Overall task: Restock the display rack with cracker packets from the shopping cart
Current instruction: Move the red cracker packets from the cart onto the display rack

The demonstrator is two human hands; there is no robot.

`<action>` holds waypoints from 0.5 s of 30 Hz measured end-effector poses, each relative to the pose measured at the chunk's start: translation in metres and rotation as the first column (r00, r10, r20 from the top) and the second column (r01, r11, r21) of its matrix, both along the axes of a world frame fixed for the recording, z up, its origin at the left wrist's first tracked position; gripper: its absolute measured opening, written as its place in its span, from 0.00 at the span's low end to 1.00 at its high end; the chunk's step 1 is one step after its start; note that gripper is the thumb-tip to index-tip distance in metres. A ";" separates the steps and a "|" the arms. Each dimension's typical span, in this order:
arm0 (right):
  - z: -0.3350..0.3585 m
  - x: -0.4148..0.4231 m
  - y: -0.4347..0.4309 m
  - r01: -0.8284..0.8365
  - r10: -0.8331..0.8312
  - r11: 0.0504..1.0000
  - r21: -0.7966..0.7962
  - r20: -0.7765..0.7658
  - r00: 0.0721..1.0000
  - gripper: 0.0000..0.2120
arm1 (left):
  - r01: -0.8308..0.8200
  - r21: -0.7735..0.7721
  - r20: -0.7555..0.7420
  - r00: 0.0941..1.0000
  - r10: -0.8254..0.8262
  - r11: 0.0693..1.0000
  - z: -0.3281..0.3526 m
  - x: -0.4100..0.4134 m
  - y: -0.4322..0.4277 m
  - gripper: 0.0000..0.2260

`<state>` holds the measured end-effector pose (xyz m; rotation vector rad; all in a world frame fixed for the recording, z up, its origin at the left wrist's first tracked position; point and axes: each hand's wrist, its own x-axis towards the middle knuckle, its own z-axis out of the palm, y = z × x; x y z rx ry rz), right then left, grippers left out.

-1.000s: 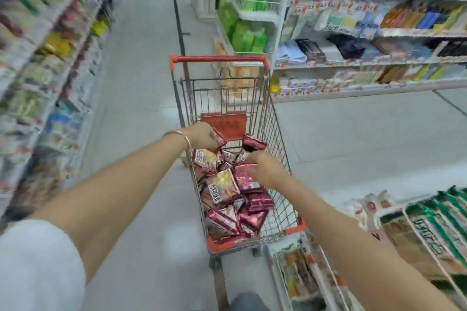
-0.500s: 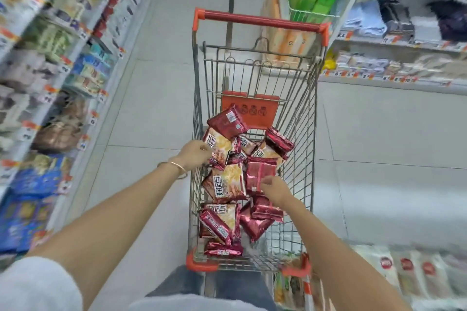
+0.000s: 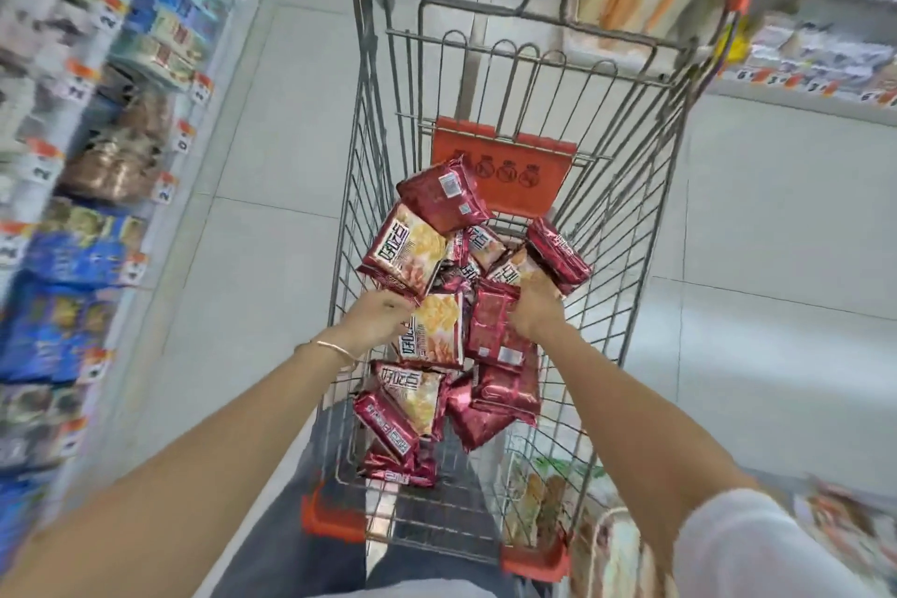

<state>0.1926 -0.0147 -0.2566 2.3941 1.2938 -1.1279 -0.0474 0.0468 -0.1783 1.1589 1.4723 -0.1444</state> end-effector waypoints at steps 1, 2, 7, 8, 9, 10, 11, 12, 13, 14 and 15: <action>-0.010 0.000 -0.002 -0.033 0.033 0.999 -0.030 0.025 0.999 0.34 | -0.018 -0.013 -0.009 1.000 0.018 1.000 -0.005 -0.001 0.002 0.07; -0.015 -0.002 -0.006 -0.083 0.087 0.995 -0.061 0.061 0.994 0.35 | -0.027 -0.025 -0.018 0.999 0.026 0.999 -0.008 -0.003 0.003 0.07; -0.026 -0.003 -0.014 -0.210 0.230 0.969 -0.126 0.172 0.958 0.35 | -0.055 -0.088 -0.050 0.997 0.050 0.995 -0.014 -0.008 -0.002 0.07; -0.025 -0.002 -0.014 -0.162 0.178 0.980 -0.113 0.143 0.974 0.36 | -0.048 -0.103 -0.057 0.997 0.042 0.994 -0.016 -0.008 -0.002 0.08; -0.023 -0.001 -0.015 -0.117 0.128 0.987 -0.114 0.102 0.987 0.37 | -0.045 -0.122 -0.060 0.997 0.038 0.992 -0.019 -0.007 -0.003 0.09; -0.018 -0.002 -0.015 -0.083 0.090 0.988 -0.130 0.052 0.995 0.39 | -0.059 -0.141 -0.059 0.997 0.051 0.988 -0.021 -0.006 -0.003 0.09; -0.012 -0.003 -0.017 -0.076 0.078 0.987 -0.142 0.008 0.997 0.39 | -0.089 -0.162 -0.055 0.995 0.081 0.983 -0.021 -0.004 -0.003 0.07; -0.005 -0.004 -0.018 -0.098 0.097 0.986 -0.138 -0.014 0.995 0.36 | -0.122 -0.189 -0.048 0.992 0.115 0.974 -0.019 -0.001 -0.003 0.06; 0.003 -0.007 -0.020 -0.124 0.124 0.986 -0.109 -0.009 0.992 0.31 | -0.149 -0.216 -0.039 0.989 0.144 0.965 -0.017 0.003 -0.004 0.06; 0.010 -0.011 -0.023 -0.142 0.143 0.988 -0.056 0.017 0.990 0.25 | -0.163 -0.238 -0.029 0.987 0.160 0.958 -0.014 0.005 -0.005 0.09; 0.014 -0.015 -0.029 -0.143 0.142 0.989 0.030 0.054 0.988 0.23 | -0.173 -0.260 -0.021 0.985 0.174 0.950 -0.013 0.007 -0.005 0.12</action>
